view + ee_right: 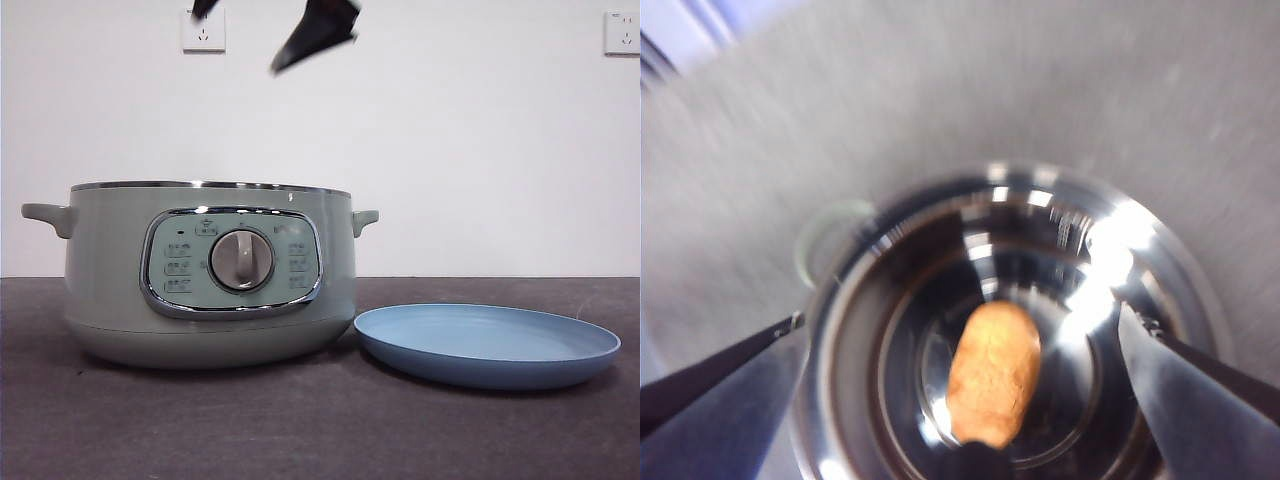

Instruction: Take the potato out from the steamer,put the potato on the plate,close the lid

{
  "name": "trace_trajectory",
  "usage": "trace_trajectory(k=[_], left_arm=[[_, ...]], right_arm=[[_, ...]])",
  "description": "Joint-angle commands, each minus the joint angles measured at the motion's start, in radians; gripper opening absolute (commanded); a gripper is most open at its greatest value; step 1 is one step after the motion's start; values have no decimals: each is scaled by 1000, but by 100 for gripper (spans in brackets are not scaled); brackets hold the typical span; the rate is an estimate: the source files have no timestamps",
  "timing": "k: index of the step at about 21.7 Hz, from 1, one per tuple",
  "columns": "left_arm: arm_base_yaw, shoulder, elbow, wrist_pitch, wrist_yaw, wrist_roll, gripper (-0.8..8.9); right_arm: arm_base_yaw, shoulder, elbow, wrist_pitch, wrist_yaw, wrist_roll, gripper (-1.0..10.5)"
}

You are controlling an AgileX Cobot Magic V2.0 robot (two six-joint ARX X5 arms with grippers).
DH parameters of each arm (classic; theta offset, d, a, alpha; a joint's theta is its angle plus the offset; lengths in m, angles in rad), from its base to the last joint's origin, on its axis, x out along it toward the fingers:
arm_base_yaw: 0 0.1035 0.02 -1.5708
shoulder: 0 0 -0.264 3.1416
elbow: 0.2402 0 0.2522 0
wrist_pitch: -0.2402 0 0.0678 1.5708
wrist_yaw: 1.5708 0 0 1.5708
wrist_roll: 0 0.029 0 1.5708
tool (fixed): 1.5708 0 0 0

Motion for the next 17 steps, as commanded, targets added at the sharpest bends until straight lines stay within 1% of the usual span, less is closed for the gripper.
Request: trace_trajectory(k=[1,3,6,17], left_arm=[[3,-29,16,57,-3,11,-8],[3,-34,16,56,-3,9,-8],[1,-33,16,54,3,9,-8],[1,-30,16,50,3,9,-8]], right_arm=[[10,59,2,0,5,-16,595],[14,102,2,0,8,-16,594],[16,159,2,1,51,-16,595],[45,278,2,-3,57,-12,583]])
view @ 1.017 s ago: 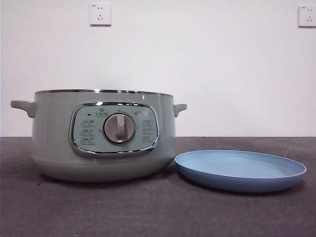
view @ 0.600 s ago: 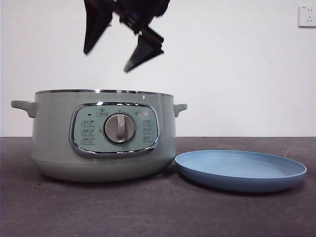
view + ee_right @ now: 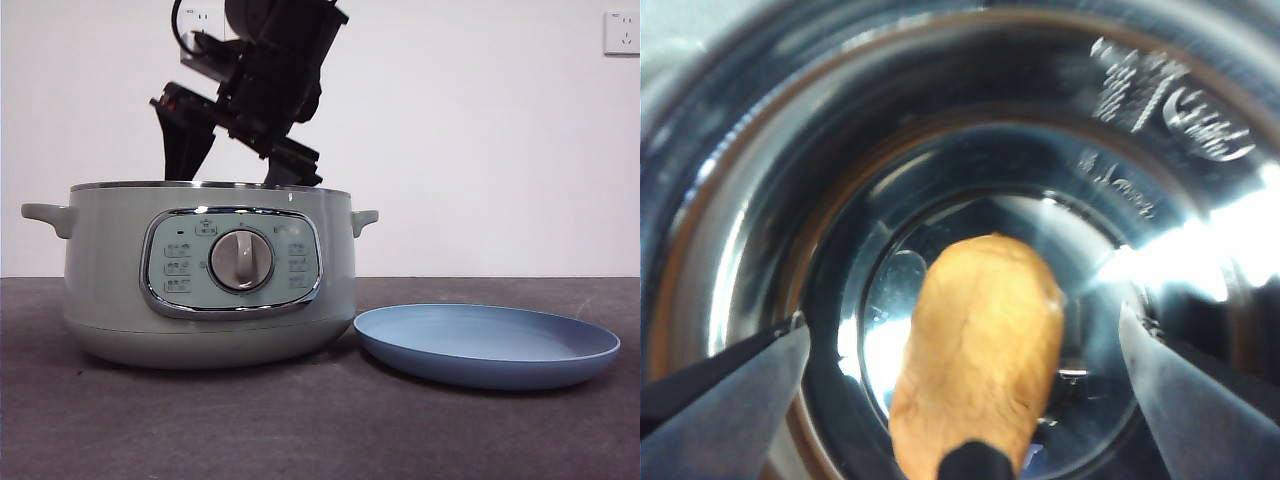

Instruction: Take the potato out from the steamer,put the potato on the plate,close the lid

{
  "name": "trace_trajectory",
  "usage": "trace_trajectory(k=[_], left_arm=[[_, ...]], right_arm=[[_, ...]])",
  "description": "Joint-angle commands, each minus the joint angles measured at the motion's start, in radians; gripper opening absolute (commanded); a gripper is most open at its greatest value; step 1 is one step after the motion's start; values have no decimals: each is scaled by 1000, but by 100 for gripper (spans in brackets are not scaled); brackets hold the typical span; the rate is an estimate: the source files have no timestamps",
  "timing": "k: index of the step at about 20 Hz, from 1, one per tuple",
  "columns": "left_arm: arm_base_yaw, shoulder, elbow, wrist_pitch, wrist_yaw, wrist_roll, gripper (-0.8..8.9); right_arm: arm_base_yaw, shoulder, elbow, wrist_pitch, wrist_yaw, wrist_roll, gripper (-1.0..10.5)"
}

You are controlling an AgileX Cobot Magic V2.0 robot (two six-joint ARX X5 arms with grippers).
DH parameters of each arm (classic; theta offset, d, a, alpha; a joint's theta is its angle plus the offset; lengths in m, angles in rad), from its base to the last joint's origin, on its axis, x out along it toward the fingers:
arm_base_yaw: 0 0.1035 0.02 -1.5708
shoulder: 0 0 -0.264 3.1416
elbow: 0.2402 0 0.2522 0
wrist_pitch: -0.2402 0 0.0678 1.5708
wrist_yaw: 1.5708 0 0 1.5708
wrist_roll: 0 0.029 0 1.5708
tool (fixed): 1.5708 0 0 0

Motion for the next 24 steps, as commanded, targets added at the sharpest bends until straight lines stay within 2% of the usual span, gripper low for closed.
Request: trace_trajectory(k=[1,3,5,6,7,8,9,13,17,19,22,24], left_arm=[[1,-9,15,46,-1,10,-8],[1,-9,15,45,-1,10,-8],[1,-9,15,42,-1,10,-8],[1,-9,15,39,-1,10,-8],[1,-9,15,39,-1,10,-8],[1,-9,15,39,-1,10,-8],[1,-9,15,40,-1,10,-8],[0,18,15,52,-1,10,-8],[0,98,15,71,2,13,-8],[0,152,15,92,83,13,-8],[0,240,15,164,216,14,-8],[0,286,15,199,282,14,-8]], right_arm=[[11,29,1,0,4,-2,552],[19,54,1,-2,7,-3,532],[23,72,1,-10,64,-3,525],[23,75,1,-20,79,-3,450],[24,76,1,-18,79,-3,306],[31,76,1,-11,82,-5,108],[35,73,1,-4,82,-7,-11],[35,0,3,-5,84,-7,-9],[15,-204,3,-51,85,-7,-9],[-8,-317,3,-94,89,-10,-9],[-55,-457,3,-192,187,-13,-9],[-102,-513,3,-255,185,-10,-9]])
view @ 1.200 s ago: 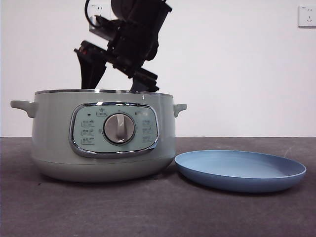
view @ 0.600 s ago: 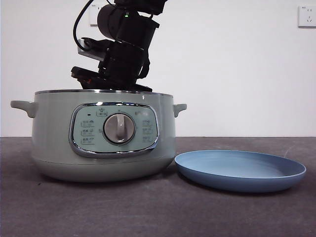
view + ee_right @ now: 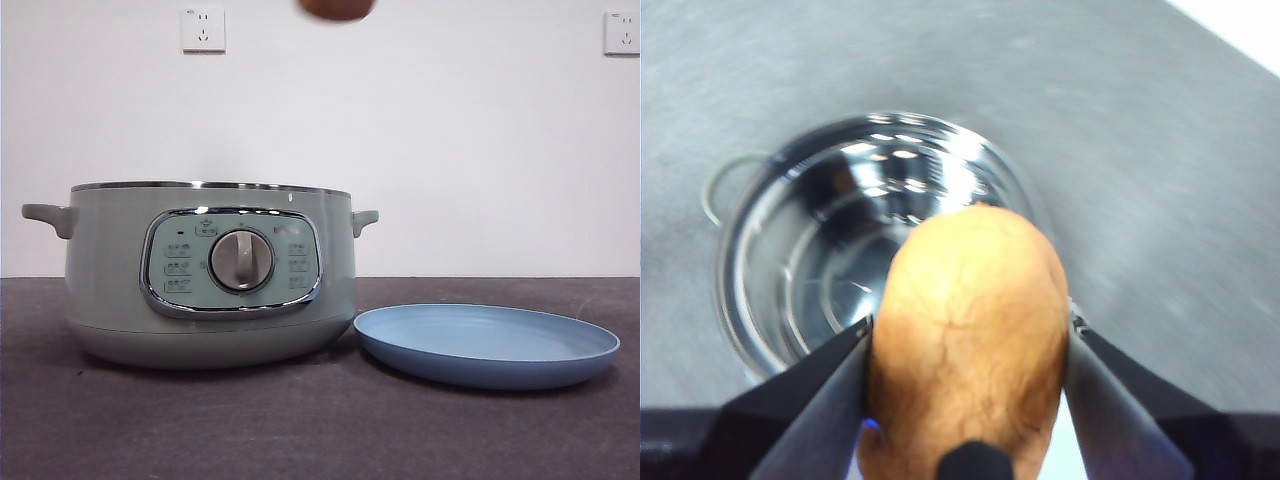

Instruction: Take the potato out from the steamer,put the potato on the plate,close the lid

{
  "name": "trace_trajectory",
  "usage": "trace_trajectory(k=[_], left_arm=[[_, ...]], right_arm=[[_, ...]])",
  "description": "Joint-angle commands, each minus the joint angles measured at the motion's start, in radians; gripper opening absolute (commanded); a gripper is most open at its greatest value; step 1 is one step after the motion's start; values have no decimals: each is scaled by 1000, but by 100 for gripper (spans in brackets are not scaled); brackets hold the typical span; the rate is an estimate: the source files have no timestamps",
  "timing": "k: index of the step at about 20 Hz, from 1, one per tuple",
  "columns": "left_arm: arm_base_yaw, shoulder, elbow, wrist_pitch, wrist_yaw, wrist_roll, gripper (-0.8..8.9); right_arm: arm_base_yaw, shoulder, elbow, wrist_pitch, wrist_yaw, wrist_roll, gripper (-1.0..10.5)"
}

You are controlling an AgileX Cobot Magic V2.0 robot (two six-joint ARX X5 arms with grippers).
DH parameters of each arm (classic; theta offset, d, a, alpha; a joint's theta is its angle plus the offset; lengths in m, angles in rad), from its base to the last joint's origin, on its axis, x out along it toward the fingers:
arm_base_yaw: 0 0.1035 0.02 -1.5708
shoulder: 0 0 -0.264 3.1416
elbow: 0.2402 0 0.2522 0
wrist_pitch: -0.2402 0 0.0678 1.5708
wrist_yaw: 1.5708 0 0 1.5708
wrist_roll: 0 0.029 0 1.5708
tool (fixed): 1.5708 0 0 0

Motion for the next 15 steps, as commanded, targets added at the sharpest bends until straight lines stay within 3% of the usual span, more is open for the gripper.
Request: trace_trajectory(k=[1,5,9,13,15], left_arm=[[0,40,15,80,68,13,-8],[-1,126,15,95,147,12,-8],[-1,181,15,102,187,12,-8],[-1,201,15,109,203,11,-8],[-1,201,15,110,203,11,-8]], right_arm=[[-47,-40,0,-65,4,-2,-9],[-171,-66,-1,-195,3,34,-9],[-275,-52,-4,-194,-4,82,-9],[-324,-41,-74,-194,-14,88,-9],[-333,-37,-155,-185,-67,87,-9]])
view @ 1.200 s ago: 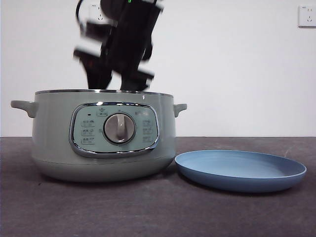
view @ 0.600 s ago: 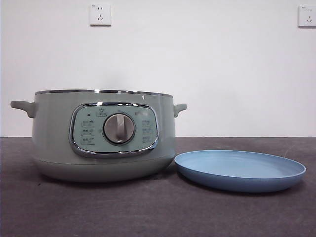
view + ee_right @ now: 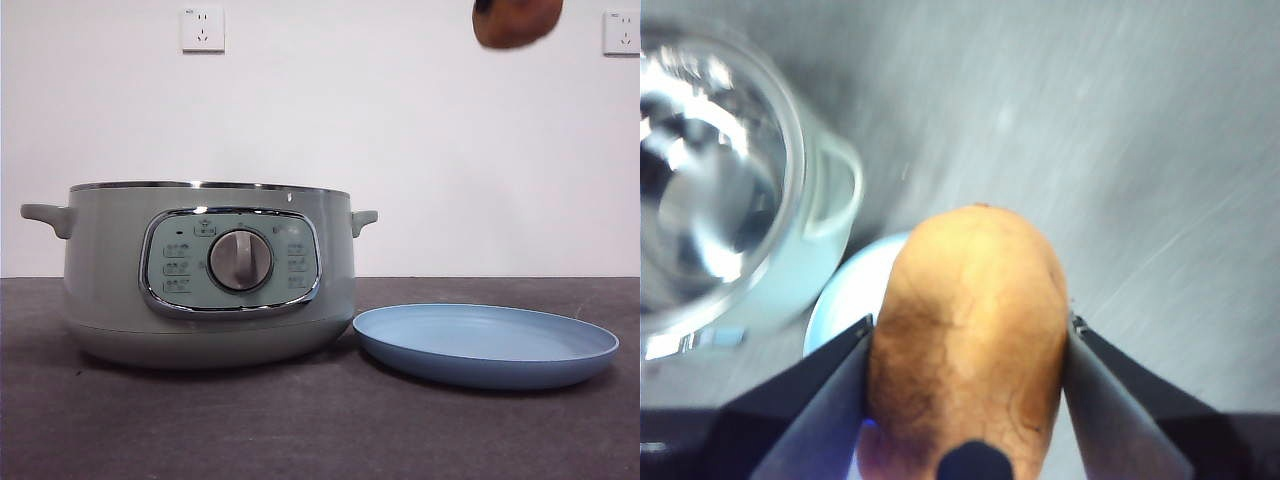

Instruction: Take the potato out from the steamer,put the potato on the plate,close the lid

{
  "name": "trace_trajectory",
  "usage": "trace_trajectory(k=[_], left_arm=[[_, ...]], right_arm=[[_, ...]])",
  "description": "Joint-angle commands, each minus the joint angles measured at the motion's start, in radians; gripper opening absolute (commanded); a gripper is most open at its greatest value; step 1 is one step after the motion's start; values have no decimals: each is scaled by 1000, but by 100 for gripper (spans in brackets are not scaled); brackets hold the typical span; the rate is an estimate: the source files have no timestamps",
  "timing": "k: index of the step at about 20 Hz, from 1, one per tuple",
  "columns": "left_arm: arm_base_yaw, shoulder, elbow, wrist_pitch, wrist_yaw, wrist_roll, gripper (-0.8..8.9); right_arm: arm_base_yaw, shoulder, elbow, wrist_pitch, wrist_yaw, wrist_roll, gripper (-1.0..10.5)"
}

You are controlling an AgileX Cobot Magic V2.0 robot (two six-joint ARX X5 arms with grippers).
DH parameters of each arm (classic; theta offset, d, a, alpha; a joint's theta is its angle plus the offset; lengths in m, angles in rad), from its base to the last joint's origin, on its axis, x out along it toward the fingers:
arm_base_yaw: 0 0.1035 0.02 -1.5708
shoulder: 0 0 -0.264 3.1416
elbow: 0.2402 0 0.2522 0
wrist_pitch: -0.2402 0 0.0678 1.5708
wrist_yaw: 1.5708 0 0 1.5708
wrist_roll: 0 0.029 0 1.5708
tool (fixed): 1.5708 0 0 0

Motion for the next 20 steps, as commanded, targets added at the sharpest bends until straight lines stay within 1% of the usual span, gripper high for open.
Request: trace_trajectory(k=[1,4,6,7,8,13,16,20], left_arm=[[-1,-9,15,54,9,11,-8],[-1,-9,15,57,10,11,-8],[-1,-9,15,57,10,11,-8],[-1,-9,15,57,10,11,-8],[-1,-9,15,57,10,11,-8],[-1,-9,15,57,9,11,-8],[-1,-9,15,57,9,11,-8],[-1,-9,15,57,10,11,-8]], right_arm=[[-2,19,-110,21,-44,10,-9],[1,19,-301,153,-51,11,-9],[2,21,-445,279,-114,18,-9],[2,21,-506,335,-123,30,-9],[2,21,-582,403,-122,39,-9],[2,28,-845,651,-121,42,-11],[2,28,-951,758,-120,52,-11],[2,28,-968,763,-119,74,24]])
